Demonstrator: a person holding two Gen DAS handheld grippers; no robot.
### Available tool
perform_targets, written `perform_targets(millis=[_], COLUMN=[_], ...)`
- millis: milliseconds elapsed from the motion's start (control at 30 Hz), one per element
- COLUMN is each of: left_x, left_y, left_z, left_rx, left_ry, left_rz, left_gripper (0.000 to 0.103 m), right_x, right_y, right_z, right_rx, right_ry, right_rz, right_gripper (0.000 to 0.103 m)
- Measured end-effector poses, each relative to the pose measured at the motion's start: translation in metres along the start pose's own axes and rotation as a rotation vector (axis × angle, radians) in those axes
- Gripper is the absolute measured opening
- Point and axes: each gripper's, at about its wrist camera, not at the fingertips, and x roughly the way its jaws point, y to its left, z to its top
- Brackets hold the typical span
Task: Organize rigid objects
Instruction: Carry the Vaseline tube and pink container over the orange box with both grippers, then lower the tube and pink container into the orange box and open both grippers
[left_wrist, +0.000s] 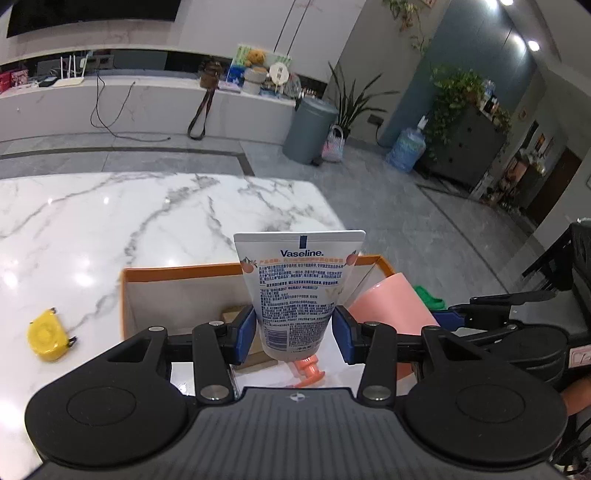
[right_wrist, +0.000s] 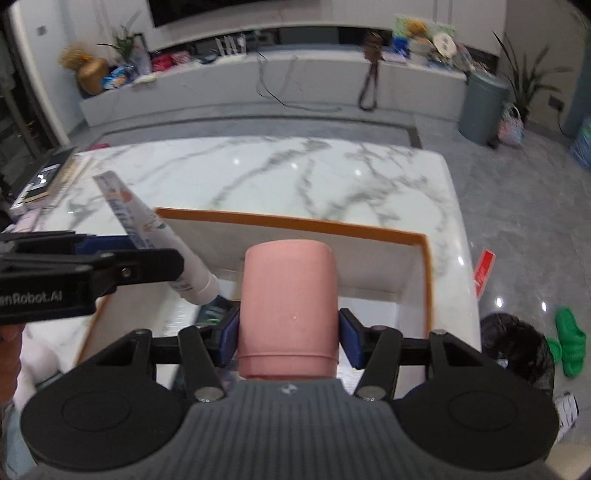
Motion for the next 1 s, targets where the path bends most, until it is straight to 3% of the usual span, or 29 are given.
perform_targets(millis=[200, 367, 600, 1000], left_x=[0.035, 0.047, 0.057, 0.058], left_y=[-0.003, -0.001, 0.001, -0.002], left_z=[-0.006, -0.014, -0.019, -0.017], left_rx=[0.009, 0.017, 0.014, 0.018], left_ry=[0.07, 0.103, 0.127, 0.122], left_rz=[0.011, 0.011, 0.009, 0.008], left_gripper=[0.051, 0.051, 0.051, 0.051], right_x=[0.043, 0.077, 0.091, 0.092], right_y=[-0.018, -0.023, -0.012, -0.011], right_z=[0.005, 0.009, 0.019, 0.019], right_rx=[0.055, 0.048, -0.048, -0.085], right_ry=[0.056, 0.075, 0.057, 0.068], right_rz=[-0.028, -0.123, -0.186, -0.204], right_gripper=[0.055, 0.055, 0.055, 0.057])
